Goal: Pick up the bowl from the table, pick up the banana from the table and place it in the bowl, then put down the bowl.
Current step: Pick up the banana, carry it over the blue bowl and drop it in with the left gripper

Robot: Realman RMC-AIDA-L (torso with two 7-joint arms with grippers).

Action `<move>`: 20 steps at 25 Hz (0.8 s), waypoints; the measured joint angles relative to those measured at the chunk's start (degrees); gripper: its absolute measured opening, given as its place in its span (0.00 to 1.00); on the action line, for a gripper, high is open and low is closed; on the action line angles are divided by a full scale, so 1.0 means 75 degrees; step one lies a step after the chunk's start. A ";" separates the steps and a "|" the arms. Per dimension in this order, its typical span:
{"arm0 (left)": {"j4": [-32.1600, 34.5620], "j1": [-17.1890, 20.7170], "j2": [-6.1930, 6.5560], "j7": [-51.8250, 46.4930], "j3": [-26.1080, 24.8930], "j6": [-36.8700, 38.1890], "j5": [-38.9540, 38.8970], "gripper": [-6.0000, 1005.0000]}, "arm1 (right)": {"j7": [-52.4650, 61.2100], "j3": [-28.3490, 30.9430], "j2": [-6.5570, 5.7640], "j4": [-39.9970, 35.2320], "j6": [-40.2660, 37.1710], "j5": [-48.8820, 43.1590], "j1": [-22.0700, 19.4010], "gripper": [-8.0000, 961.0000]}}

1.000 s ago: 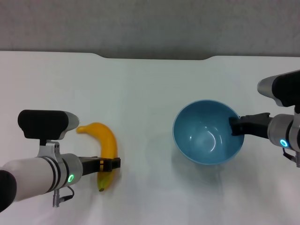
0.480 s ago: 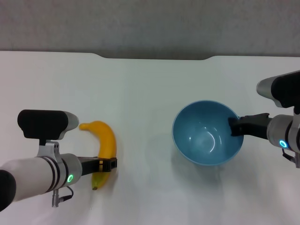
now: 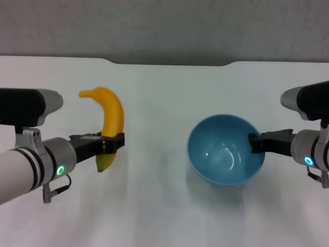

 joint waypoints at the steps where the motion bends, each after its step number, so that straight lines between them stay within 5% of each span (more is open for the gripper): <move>1: -0.0327 0.0104 -0.0001 0.0079 0.0024 -0.0043 -0.0012 0.52 | -0.0016 -0.0012 -0.0003 -0.0085 0.0001 0.0107 0.0055 0.05; 13: -0.1091 0.0073 -0.0039 0.1979 0.0621 0.0268 -0.2130 0.54 | -0.0073 -0.0986 0.0007 -0.1131 -0.0049 0.1521 0.1405 0.05; 20: -0.0807 0.0012 -0.0045 0.2454 0.0902 0.0658 -0.2666 0.54 | -0.0285 -0.1007 0.0007 -0.1036 -0.0055 0.1950 0.1462 0.05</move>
